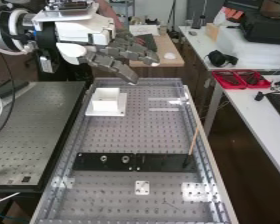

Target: Grab the smaller nut and place it in the white container

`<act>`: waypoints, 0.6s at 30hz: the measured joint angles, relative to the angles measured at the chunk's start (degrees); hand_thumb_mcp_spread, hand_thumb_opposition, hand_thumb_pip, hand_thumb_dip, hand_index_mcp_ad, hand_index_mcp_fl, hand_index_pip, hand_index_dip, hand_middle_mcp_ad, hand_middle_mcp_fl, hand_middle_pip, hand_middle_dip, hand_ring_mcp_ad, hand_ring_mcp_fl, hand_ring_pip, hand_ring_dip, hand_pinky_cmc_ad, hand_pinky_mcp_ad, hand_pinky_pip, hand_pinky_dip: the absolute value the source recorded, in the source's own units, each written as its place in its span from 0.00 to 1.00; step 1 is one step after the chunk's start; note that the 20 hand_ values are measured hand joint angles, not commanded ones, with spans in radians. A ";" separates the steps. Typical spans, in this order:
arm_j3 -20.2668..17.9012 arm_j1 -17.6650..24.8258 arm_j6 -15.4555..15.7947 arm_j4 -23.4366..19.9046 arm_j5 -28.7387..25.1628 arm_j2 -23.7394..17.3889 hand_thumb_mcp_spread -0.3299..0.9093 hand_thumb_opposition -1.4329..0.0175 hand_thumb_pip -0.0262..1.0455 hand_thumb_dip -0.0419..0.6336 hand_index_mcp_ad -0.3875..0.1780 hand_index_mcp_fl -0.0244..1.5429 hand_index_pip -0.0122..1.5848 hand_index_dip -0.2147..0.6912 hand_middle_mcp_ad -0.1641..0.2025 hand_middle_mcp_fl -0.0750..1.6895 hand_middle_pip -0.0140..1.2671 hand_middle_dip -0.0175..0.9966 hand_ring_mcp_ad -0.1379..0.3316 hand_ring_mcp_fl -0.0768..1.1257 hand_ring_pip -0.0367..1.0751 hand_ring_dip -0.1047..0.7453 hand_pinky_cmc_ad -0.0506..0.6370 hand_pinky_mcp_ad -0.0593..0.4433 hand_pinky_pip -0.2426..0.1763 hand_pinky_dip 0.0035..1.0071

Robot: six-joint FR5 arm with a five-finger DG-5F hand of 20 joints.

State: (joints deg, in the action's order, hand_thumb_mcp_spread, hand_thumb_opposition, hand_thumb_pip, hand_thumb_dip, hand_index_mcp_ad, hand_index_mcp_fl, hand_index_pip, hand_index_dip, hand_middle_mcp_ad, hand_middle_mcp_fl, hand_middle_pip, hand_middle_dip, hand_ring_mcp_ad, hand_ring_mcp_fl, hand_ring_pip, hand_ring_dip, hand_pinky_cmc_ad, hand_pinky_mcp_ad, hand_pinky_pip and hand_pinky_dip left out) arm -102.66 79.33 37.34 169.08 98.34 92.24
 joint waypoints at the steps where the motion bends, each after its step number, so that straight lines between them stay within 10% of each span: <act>1: 0.07 -0.01 0.01 0.14 0.02 0.00 0.57 0.42 0.66 0.46 0.37 0.02 0.61 0.20 0.61 0.14 0.10 0.26 0.51 0.07 0.14 0.27 0.59 0.67 0.43 0.61; 18: 1.26 0.11 0.11 1.32 0.50 -0.16 0.56 0.43 0.65 0.45 0.41 0.03 0.54 0.20 0.61 0.14 0.10 0.26 0.51 0.07 0.14 0.27 0.59 0.67 0.43 0.61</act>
State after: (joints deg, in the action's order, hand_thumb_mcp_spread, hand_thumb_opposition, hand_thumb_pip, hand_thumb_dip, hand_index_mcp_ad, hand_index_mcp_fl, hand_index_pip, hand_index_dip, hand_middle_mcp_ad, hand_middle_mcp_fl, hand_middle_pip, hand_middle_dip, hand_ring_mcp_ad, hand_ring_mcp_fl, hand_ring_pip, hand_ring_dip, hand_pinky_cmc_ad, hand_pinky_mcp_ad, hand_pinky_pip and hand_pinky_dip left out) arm -101.40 79.44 37.44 170.40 98.84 92.08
